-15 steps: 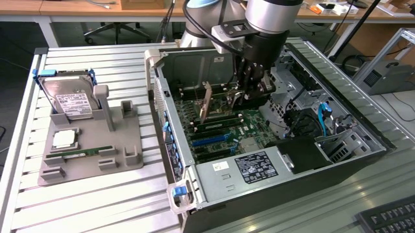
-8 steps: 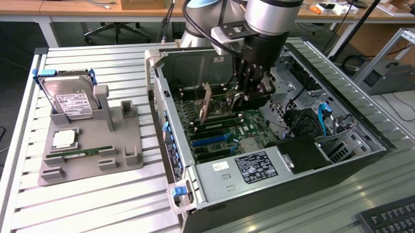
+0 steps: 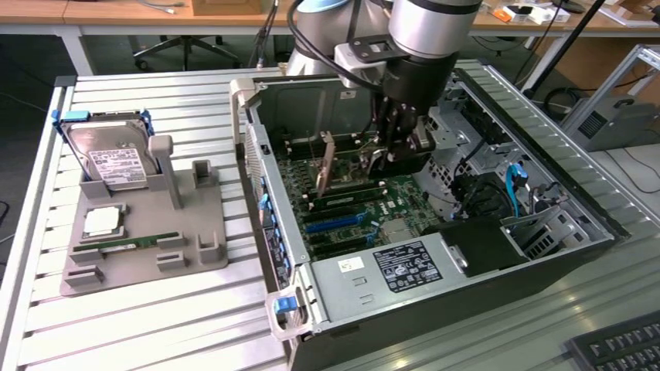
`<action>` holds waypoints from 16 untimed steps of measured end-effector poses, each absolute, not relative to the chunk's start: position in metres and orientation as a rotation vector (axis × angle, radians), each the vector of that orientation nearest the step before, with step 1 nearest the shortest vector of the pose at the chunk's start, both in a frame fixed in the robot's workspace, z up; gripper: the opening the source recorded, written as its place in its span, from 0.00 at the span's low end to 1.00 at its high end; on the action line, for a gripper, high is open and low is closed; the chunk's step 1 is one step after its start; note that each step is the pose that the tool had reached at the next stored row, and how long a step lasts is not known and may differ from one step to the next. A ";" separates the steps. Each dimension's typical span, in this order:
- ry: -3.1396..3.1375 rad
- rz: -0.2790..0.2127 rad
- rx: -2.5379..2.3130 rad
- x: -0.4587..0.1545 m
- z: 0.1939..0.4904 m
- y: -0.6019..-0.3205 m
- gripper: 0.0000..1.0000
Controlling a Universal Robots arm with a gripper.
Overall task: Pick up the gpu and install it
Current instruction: 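Insert the gpu into the slot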
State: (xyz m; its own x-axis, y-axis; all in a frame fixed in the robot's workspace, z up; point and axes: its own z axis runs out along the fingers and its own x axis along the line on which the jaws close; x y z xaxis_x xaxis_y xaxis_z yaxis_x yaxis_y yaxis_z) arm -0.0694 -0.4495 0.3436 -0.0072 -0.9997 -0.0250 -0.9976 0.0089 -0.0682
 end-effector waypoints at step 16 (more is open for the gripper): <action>2.251 -0.051 -2.097 -0.072 0.339 -0.450 0.27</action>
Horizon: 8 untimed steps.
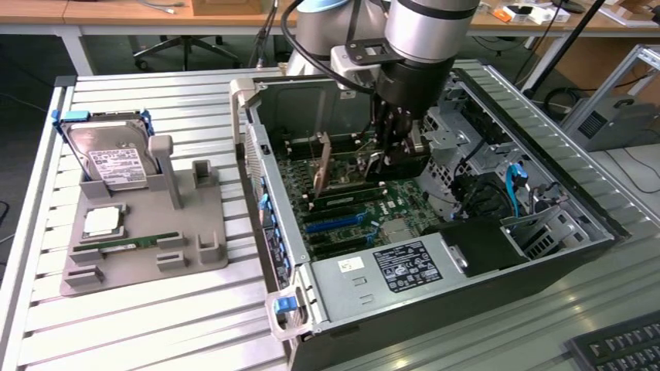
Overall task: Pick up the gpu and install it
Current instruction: 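Insert the gpu into the slot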
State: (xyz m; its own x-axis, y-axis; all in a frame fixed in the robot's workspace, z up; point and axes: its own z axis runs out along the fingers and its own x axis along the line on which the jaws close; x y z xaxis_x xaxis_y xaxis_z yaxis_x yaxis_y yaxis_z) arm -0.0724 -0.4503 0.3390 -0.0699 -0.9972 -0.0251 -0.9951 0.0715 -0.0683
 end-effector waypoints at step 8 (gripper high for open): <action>2.251 -0.051 -2.097 -0.072 0.335 -0.450 0.27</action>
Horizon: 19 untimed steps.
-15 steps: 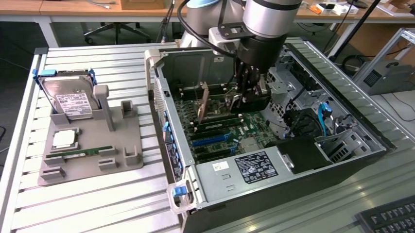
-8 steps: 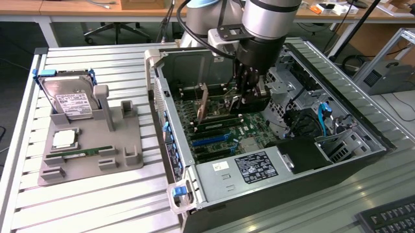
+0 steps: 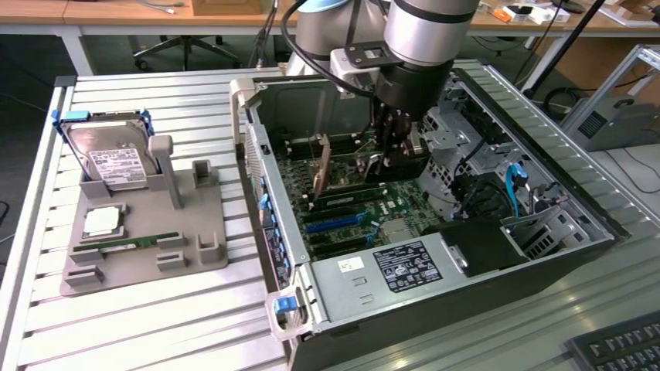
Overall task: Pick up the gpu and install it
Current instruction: 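Insert the gpu into the slot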
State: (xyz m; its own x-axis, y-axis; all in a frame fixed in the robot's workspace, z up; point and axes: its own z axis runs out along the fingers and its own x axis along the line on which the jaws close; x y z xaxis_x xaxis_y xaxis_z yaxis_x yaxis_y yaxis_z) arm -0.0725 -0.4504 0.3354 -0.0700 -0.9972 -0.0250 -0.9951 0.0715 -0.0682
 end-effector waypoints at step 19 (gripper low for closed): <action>2.251 -0.051 -2.097 -0.072 0.328 -0.450 0.27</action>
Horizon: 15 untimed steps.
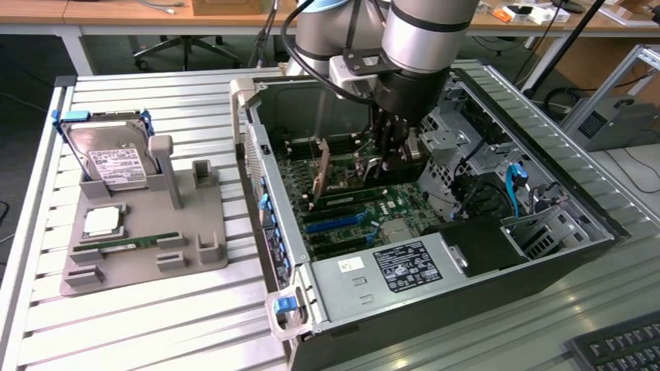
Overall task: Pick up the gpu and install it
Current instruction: 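Insert the gpu into the slot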
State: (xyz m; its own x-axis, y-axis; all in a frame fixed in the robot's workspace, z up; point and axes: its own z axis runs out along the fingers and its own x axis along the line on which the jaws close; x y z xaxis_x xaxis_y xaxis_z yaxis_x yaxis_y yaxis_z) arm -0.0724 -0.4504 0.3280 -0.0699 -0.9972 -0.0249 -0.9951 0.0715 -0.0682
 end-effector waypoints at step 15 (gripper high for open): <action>2.251 -0.051 -2.097 -0.072 0.324 -0.450 0.27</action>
